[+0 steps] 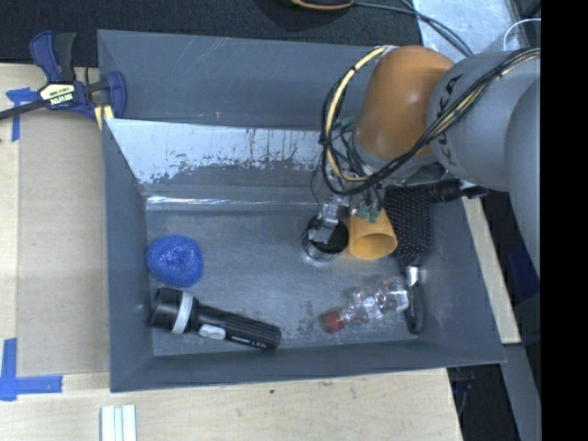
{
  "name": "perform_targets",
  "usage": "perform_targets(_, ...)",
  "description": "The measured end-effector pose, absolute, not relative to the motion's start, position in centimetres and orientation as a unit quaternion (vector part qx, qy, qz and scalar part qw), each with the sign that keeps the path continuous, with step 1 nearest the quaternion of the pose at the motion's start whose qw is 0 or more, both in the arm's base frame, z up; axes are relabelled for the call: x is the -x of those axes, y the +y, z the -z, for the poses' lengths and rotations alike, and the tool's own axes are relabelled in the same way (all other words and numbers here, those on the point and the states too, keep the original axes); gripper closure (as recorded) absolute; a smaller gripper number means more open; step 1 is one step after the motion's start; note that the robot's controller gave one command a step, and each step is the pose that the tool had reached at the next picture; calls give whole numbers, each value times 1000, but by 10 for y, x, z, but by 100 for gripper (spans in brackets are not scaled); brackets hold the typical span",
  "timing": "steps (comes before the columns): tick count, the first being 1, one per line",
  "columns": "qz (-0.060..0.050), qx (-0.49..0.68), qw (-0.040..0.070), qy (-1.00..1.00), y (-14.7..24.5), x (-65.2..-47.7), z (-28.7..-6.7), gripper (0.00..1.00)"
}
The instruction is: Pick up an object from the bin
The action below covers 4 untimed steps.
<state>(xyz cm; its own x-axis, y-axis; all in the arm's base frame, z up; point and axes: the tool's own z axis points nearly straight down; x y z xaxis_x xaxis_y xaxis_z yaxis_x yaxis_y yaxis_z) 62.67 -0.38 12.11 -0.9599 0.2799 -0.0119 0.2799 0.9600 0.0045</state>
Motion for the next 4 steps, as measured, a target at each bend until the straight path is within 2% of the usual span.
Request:
perform_targets(1, 2, 205, 26, 978, -42, -520, -78, 0)
perform_targets(2, -6, -175, 14, 984, -58, -607, -77, 100)
perform_targets(3, -6, -208, 13, 978, -59, -620, -77, 100)
perform_targets(4, -5, -206, 13, 978, -61, -624, -83, 100)
